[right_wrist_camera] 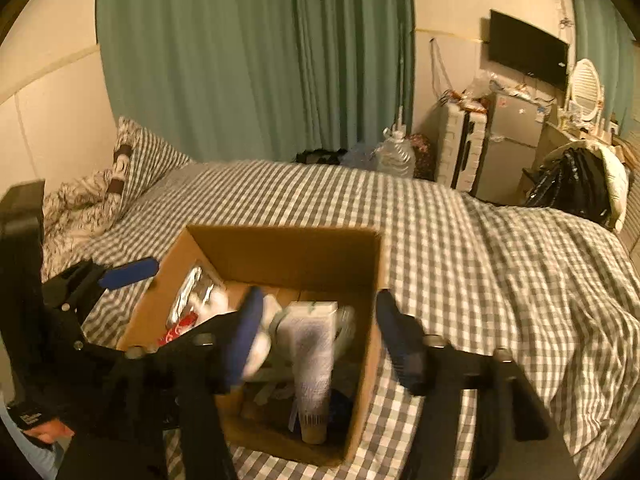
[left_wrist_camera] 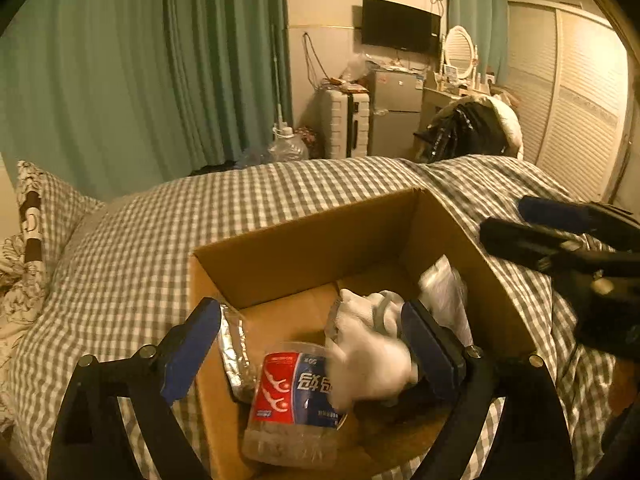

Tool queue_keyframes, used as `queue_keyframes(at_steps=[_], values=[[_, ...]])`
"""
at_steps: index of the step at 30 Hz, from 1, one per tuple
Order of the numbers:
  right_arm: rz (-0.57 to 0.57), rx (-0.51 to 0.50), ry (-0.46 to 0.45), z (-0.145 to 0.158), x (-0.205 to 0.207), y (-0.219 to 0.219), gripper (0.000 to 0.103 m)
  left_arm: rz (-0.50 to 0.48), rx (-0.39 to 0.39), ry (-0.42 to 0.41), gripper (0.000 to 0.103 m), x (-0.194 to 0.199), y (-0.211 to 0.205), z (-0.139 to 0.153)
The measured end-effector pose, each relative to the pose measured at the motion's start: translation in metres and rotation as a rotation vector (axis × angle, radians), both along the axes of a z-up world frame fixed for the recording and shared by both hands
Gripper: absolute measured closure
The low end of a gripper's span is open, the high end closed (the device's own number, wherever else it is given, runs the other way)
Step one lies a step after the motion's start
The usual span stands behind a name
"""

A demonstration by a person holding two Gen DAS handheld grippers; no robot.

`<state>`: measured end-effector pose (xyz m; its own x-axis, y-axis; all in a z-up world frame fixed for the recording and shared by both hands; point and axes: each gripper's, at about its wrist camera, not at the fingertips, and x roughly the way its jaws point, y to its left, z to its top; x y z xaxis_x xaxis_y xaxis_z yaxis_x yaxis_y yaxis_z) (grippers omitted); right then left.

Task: Organize objects

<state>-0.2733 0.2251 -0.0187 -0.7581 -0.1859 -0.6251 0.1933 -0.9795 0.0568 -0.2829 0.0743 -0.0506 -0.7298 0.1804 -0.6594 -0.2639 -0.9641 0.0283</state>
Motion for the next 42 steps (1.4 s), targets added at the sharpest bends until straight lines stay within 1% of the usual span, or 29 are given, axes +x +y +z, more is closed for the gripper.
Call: queue_keyframes(at_steps=[2, 3, 4, 5, 9, 11, 13, 15, 16, 19, 24, 28, 33, 36, 39, 40, 42], values=[[-0.019, -0.002, 0.027, 0.014, 0.012, 0.004, 0.038, 0.017, 0.007, 0.014, 0.003, 0.008, -0.004, 0.012], [-0.026, -0.005, 0.041, 0.021, 0.017, 0.007, 0.036, 0.023, 0.011, 0.024, 0.001, 0.011, -0.005, 0.017], [-0.034, -0.007, 0.055, 0.029, 0.022, 0.008, 0.030, 0.031, 0.020, 0.045, 0.000, 0.018, -0.008, 0.028], [-0.042, -0.007, 0.073, 0.038, 0.029, 0.009, 0.025, 0.035, 0.026, 0.059, 0.000, 0.023, -0.009, 0.036], [-0.060, -0.012, 0.147, 0.077, 0.063, 0.014, 0.018, 0.050, 0.051, 0.118, 0.000, 0.046, -0.017, 0.076], [-0.069, -0.008, 0.188, 0.098, 0.083, 0.014, 0.010, 0.059, 0.071, 0.163, 0.000, 0.064, -0.022, 0.099], [-0.068, 0.000, 0.224, 0.115, 0.102, 0.014, 0.009, 0.060, 0.089, 0.191, 0.000, 0.079, -0.026, 0.118], [-0.073, 0.004, 0.258, 0.131, 0.121, 0.014, 0.005, 0.069, 0.095, 0.218, 0.000, 0.092, -0.029, 0.135], [-0.079, 0.003, 0.275, 0.137, 0.130, 0.014, 0.000, 0.072, 0.094, 0.234, 0.000, 0.100, -0.029, 0.143], [-0.098, 0.000, 0.312, 0.155, 0.157, 0.016, 0.000, 0.082, 0.094, 0.281, 0.000, 0.122, -0.032, 0.160], [-0.118, 0.008, 0.369, 0.169, 0.191, 0.020, 0.000, 0.083, 0.111, 0.329, 0.000, 0.157, -0.034, 0.173], [-0.131, 0.014, 0.414, 0.168, 0.213, 0.021, 0.000, 0.110, 0.118, 0.353, 0.000, 0.177, -0.034, 0.167], [-0.139, 0.021, 0.447, 0.152, 0.227, 0.019, 0.000, 0.160, 0.115, 0.375, 0.000, 0.193, -0.035, 0.149], [-0.167, 0.012, 0.457, 0.133, 0.230, 0.021, 0.000, 0.188, 0.128, 0.376, 0.000, 0.197, -0.037, 0.130], [-0.179, -0.019, 0.438, 0.100, 0.225, 0.024, 0.000, 0.215, 0.123, 0.378, 0.000, 0.199, -0.038, 0.107], [-0.175, -0.027, 0.416, 0.084, 0.220, 0.024, 0.000, 0.226, 0.116, 0.374, 0.000, 0.199, -0.038, 0.099], [-0.175, -0.012, 0.369, 0.060, 0.209, 0.024, 0.000, 0.244, 0.102, 0.364, 0.000, 0.199, -0.039, 0.080]])
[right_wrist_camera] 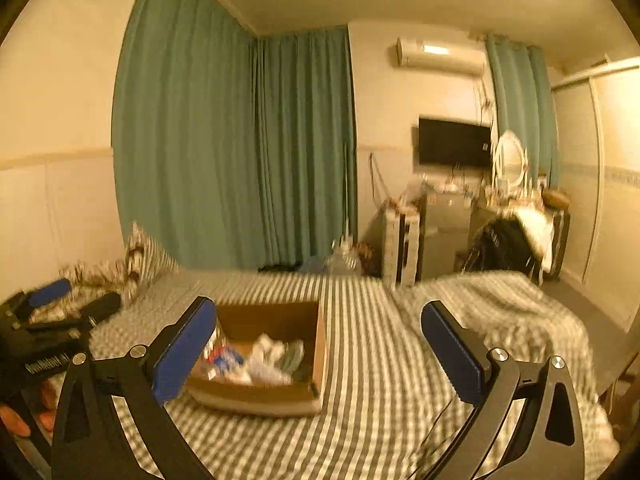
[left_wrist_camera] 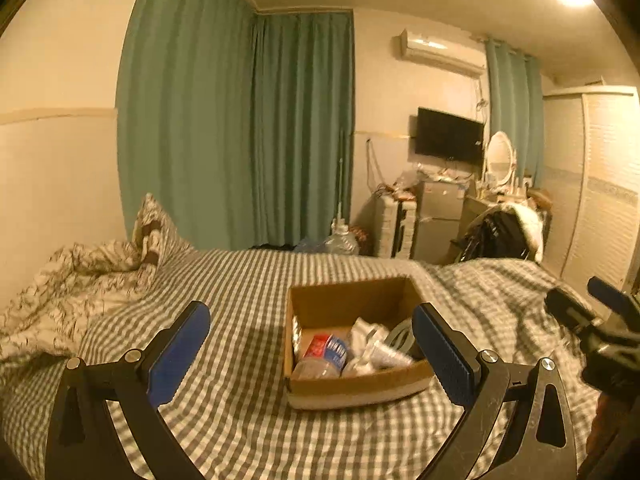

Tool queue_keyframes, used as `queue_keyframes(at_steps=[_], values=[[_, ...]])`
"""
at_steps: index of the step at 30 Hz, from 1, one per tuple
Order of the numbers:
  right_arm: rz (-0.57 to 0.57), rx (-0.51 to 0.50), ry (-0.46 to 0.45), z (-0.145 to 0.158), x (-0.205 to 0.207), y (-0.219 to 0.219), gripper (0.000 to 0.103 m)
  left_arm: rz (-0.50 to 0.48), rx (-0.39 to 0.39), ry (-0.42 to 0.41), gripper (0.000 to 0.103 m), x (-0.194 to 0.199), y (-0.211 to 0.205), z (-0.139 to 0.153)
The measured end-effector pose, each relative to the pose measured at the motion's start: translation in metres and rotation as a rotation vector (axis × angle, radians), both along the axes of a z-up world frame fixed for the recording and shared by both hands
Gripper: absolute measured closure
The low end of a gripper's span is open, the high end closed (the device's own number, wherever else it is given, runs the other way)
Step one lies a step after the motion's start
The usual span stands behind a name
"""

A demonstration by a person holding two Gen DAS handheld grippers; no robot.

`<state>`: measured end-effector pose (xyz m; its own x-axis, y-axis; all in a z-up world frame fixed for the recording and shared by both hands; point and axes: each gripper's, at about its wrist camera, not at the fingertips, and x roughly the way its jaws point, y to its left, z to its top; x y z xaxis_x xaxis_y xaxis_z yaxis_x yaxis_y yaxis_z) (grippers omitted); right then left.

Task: Organize objects

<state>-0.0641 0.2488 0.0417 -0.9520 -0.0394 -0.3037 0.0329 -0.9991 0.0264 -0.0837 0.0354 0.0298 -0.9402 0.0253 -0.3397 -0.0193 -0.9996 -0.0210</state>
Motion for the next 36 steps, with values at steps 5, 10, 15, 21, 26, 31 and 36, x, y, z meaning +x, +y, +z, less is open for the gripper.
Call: queue_keyframes(at_steps=[5, 10, 15, 21, 26, 31, 36], values=[[-0.018, 0.091, -0.074, -0.036, -0.020, -0.011, 0.000, 0.017, 0.014, -0.023, 0.000, 0.000, -0.006, -0.024], [-0.005, 0.059, -0.056, -0.035, -0.019, -0.011, 0.000, 0.012, 0.008, -0.064, 0.000, -0.005, -0.004, -0.035], [-0.012, 0.074, -0.052, -0.036, -0.020, -0.013, 0.000, 0.007, -0.011, -0.075, 0.000, -0.005, -0.002, -0.036], [-0.015, 0.071, -0.047, -0.033, -0.017, -0.012, 0.000, 0.020, -0.013, -0.078, 0.000, -0.005, -0.004, -0.037], [-0.019, 0.065, -0.049, -0.033, -0.017, -0.010, 0.000, 0.011, -0.005, -0.085, 0.000, -0.006, -0.004, -0.037], [-0.018, 0.064, -0.053, -0.033, -0.017, -0.010, 0.000, 0.008, -0.007, -0.085, 0.000, -0.005, -0.003, -0.036], [-0.017, 0.067, -0.055, -0.034, -0.017, -0.012, 0.000, 0.007, -0.008, -0.087, 0.000, -0.005, -0.002, -0.037]])
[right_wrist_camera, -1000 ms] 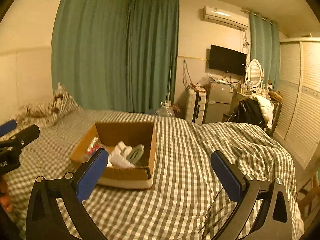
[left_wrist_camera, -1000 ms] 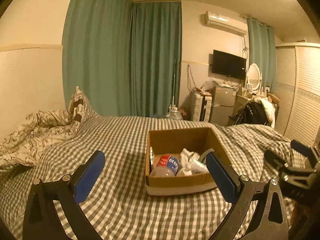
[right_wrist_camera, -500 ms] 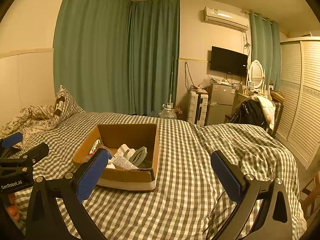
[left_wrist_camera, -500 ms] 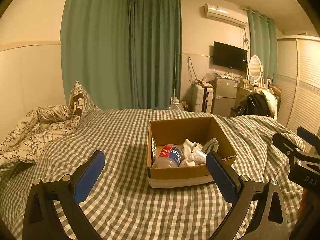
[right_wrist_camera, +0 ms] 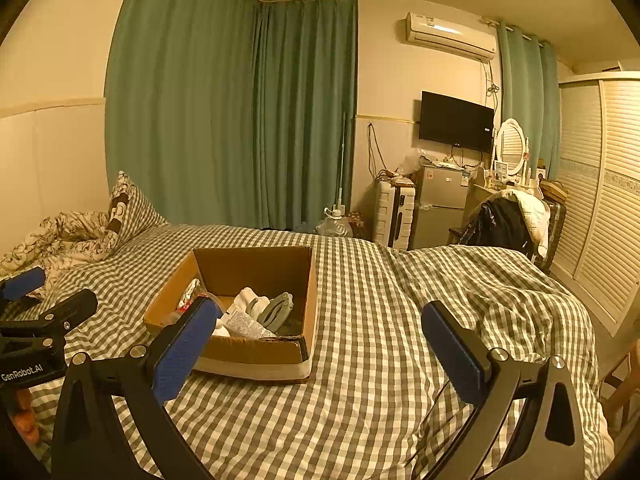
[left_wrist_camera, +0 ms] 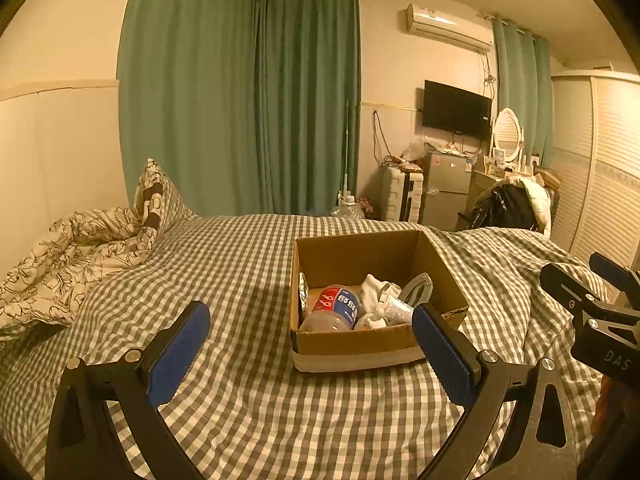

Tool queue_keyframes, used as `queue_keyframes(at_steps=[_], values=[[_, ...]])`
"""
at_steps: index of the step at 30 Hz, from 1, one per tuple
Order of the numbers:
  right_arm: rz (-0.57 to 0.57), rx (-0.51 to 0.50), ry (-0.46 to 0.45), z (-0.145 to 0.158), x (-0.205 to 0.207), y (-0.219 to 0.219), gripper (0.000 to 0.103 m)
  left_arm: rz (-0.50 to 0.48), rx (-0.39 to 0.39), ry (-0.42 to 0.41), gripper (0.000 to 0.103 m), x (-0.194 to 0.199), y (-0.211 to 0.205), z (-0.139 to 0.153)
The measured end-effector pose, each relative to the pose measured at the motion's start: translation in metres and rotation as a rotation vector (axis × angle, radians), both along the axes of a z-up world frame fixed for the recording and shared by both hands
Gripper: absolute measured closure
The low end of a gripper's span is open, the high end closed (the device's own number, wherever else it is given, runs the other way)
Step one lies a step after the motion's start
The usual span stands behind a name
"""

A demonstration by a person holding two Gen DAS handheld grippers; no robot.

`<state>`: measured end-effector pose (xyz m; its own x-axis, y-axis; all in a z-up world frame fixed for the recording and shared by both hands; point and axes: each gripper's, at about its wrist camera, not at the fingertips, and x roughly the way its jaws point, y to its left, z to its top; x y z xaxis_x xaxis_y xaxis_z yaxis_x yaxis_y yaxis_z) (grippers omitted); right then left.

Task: Organize objects

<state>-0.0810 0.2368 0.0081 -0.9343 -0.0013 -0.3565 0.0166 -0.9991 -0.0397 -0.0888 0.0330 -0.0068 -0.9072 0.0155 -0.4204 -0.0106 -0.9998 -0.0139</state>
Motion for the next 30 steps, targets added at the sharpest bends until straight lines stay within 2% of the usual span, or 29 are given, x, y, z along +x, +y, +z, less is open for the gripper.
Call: queue_keyframes(at_steps=[30], values=[[0.001, 0.005, -0.013, -0.0026, -0.0020, -0.0053, 0.000, 0.000, -0.005, -0.010, 0.000, 0.0008, 0.0002, -0.0038]])
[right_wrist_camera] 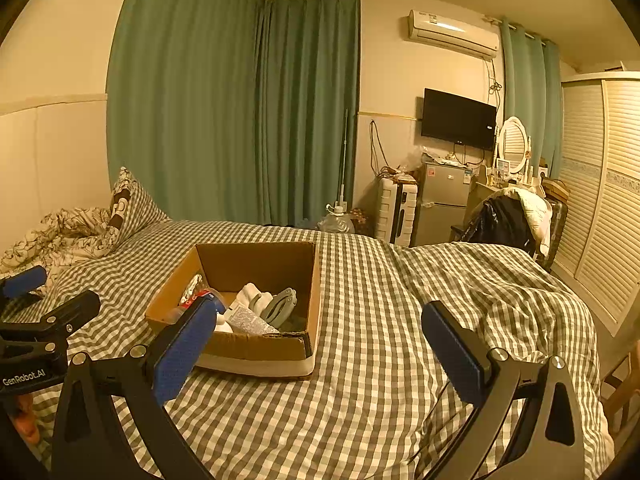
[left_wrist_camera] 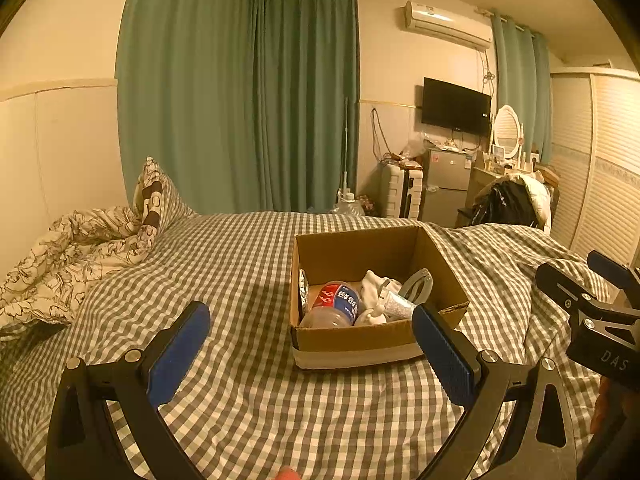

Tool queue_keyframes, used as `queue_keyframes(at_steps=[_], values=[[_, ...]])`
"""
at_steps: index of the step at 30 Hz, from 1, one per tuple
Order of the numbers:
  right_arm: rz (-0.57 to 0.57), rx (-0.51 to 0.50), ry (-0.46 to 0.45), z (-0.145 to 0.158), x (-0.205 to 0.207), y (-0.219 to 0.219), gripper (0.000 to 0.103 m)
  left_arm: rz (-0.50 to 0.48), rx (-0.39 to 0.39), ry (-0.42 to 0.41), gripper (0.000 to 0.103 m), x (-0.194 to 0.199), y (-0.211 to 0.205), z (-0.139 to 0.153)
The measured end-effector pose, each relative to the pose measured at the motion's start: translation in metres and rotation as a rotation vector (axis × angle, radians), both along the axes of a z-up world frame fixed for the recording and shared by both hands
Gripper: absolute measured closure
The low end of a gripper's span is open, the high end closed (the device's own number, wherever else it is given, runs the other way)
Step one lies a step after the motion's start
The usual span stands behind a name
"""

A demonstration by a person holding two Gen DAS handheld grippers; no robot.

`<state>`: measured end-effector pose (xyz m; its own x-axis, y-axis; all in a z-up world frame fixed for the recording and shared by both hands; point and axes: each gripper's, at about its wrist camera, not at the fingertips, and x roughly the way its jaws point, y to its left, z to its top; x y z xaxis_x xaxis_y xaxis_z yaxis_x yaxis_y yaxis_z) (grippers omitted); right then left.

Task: Organize objects

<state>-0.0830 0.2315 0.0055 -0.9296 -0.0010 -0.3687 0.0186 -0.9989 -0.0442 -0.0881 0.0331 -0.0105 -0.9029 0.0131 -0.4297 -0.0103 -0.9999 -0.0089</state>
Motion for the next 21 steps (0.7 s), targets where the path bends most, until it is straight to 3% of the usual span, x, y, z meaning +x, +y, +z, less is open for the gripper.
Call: queue_keyframes(at_steps=[21], values=[[0.000, 0.002, -0.003, -0.0015, -0.0005, 0.0007, 0.000, 0.013, -0.001, 0.002, 0.000, 0.0007, -0.0044, 0.0006]])
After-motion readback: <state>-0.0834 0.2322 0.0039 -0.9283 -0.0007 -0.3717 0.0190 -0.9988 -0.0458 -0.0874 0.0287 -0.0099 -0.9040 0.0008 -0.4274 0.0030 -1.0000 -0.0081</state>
